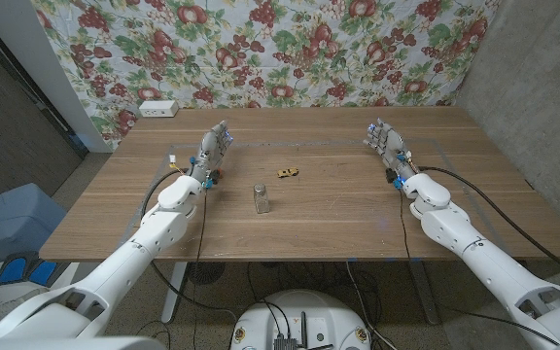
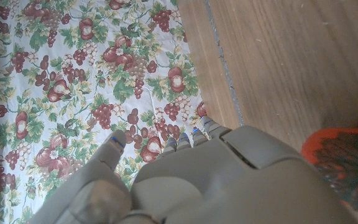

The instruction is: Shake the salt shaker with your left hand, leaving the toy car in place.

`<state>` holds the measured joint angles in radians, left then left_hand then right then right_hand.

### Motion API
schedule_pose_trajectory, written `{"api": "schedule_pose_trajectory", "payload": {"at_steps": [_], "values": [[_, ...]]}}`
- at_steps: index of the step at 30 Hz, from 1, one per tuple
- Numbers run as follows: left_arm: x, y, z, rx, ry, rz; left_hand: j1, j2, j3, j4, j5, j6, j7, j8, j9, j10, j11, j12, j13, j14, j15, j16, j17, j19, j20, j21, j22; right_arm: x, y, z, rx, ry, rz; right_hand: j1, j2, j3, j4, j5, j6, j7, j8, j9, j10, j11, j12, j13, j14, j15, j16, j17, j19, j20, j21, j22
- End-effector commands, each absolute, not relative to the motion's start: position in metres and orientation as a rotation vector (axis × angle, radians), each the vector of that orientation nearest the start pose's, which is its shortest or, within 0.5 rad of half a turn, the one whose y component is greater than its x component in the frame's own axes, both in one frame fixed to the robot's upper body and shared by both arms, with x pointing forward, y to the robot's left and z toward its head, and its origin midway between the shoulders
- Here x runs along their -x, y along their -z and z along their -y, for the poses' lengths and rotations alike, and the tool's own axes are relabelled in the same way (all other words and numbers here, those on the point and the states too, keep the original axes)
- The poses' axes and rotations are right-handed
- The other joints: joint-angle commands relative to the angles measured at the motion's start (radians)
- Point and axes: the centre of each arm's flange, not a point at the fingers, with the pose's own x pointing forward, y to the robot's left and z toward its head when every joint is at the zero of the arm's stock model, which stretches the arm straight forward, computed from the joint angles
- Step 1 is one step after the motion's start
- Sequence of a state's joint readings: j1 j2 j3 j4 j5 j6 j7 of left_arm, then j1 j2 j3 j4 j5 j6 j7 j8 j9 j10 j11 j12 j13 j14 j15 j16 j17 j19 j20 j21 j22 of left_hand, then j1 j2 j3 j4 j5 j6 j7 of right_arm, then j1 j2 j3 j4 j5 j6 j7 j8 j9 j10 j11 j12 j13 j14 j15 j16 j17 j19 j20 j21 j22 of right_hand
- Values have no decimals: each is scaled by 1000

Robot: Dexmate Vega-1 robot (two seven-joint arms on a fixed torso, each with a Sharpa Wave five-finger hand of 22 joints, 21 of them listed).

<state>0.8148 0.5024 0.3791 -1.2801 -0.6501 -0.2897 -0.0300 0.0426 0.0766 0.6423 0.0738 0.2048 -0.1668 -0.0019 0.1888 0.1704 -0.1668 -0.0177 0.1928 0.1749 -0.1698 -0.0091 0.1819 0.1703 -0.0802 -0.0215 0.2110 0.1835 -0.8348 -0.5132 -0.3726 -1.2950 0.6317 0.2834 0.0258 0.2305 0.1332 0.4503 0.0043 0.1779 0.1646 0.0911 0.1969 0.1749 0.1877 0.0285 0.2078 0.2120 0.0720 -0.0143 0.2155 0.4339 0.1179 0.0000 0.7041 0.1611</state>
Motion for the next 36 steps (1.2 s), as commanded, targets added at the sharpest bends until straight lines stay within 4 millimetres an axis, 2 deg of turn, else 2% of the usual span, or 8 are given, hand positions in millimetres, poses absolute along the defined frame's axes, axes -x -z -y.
{"api": "schedule_pose_trajectory", "payload": {"at_steps": [1, 12, 21, 26, 28, 29, 31, 36], "values": [[-666, 12, -287, 16, 188, 594, -2, 66, 7, -2, 6, -37, -5, 6, 3, -89, -4, 8, 5, -86, -7, 5, 4, -4, 0, 5, 1, -670, 23, 301, 2, -178, 570, -4, 4, 4, -2, 4, 11, 5, 4, 4, 11, 11, 5, 1, 12, 3, 3, 0, 4, 3, 3, 4], [-672, 7, -287, -5, 167, 611, -1, 63, 6, -5, 6, -32, -9, 6, 3, -86, -7, 7, 5, -80, -10, 4, 3, 3, 5, 6, 1, -681, 19, 297, 23, -165, 556, -6, 1, 2, -6, 2, 15, 8, 3, 4, 15, 13, 5, -1, 18, 10, 5, -7, 12, 7, -4, 4], [-676, 3, -287, -31, 166, 617, -1, 59, 4, -9, 6, -27, -14, 6, 3, -81, -11, 7, 5, -76, -12, 4, 2, 9, 9, 8, 1, -683, 17, 295, 36, -147, 550, -5, 2, 1, -11, 1, 19, 10, 2, 4, 20, 14, 4, -3, 21, 13, 7, -11, 16, 11, -9, 4], [-675, 3, -286, -48, 136, 639, 4, 38, -3, -32, 2, 34, -48, 20, 3, -50, -9, 12, 5, -40, -11, 8, 0, 49, 36, 18, 0, -685, 18, 294, 40, -151, 542, -8, 2, -2, -12, 0, 24, 11, 3, 4, 25, 18, 5, -4, 31, 23, 11, -14, 22, 21, -13, 4], [-672, 2, -286, -62, 107, 654, 9, 32, -4, -50, -1, 56, -55, 19, 4, -30, -8, 13, 4, 6, 5, 14, 0, 96, 69, 31, 0, -685, 18, 294, 40, -149, 541, -11, 1, -4, -12, 0, 25, 13, 2, 4, 28, 18, 5, -4, 41, 30, 16, -15, 27, 30, -15, 4], [-671, 2, -285, -65, 96, 663, 10, 27, -5, -60, -3, 69, -58, 19, 4, -11, -2, 16, 5, 35, 26, 18, 1, 119, 87, 36, 0, -684, 18, 293, 37, -149, 543, -13, 0, -6, -12, -1, 28, 13, 2, 4, 35, 20, 7, -5, 45, 32, 17, -16, 34, 34, -15, 4], [-668, 2, -284, -78, 80, 680, 12, 25, -4, -77, -6, 89, -52, 17, 5, 29, 5, 23, 5, 73, 34, 19, 2, 164, 110, 47, 1, -684, 18, 292, 42, -145, 546, -15, -2, -8, -14, -1, 34, 14, 4, 4, 38, 20, 8, -5, 51, 30, 20, -18, 41, 36, -16, 5], [-663, 0, -282, -126, 59, 704, 19, 26, 0, -97, -8, 115, -68, 16, 5, 68, 7, 29, 5, 117, 38, 21, 1, 200, 119, 54, 1, -683, 16, 291, 55, -142, 548, -13, -3, -9, -19, -2, 40, 17, 4, 4, 44, 23, 8, -6, 57, 34, 22, -21, 49, 39, -19, 5]]}}
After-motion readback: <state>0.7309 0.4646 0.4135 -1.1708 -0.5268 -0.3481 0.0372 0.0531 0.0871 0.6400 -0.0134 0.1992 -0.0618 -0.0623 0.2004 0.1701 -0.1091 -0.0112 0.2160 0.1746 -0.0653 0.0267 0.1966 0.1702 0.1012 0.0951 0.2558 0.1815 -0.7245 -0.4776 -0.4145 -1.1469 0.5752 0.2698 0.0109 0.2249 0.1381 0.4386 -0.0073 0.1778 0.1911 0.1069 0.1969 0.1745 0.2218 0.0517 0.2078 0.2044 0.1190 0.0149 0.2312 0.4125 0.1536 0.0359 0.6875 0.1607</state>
